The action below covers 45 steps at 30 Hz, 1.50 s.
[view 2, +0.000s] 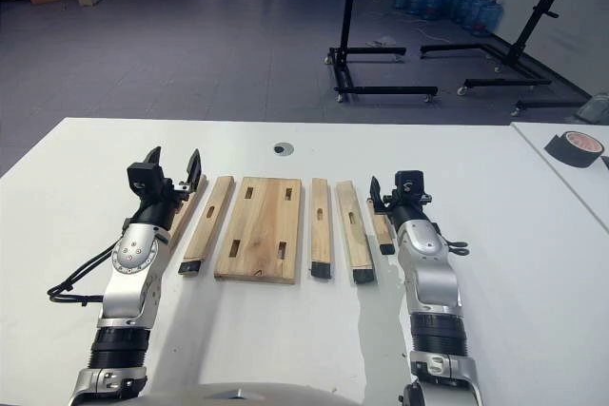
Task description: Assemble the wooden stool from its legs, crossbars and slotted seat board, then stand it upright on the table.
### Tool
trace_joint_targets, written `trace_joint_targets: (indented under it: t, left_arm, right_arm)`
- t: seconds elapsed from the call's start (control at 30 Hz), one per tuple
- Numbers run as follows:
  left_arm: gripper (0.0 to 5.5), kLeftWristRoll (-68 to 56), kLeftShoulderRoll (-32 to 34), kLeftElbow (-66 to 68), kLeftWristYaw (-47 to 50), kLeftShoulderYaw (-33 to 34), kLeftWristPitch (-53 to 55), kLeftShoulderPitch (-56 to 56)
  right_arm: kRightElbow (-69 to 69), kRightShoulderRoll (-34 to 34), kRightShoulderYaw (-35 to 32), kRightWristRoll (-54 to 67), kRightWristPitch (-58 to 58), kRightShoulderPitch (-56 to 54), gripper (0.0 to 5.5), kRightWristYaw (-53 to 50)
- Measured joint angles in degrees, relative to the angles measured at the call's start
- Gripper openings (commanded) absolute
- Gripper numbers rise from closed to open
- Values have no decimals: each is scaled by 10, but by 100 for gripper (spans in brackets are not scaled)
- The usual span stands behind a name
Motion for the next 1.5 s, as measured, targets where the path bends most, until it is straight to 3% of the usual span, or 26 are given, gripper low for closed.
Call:
trace_joint_targets:
  t: [0.37,0.7,0.93,1.5]
  left_arm:
    - [376,7,-3,-2,9,-4,-10,9]
    - [376,5,-3,39,17,7,-11,-6]
    - [376,7,5,64,12,13,-20,-23]
    - [376,3,-2,57,24,13,-12,-19]
  right_arm:
    - [-24,3,3,7,37,23,377,2]
    - [-11,14,2,3,-124,-27,377,4]
    - [-8,45,13,2,-176,-25,377,-4]
    - [-22,38,8,37,-126,-8,377,17]
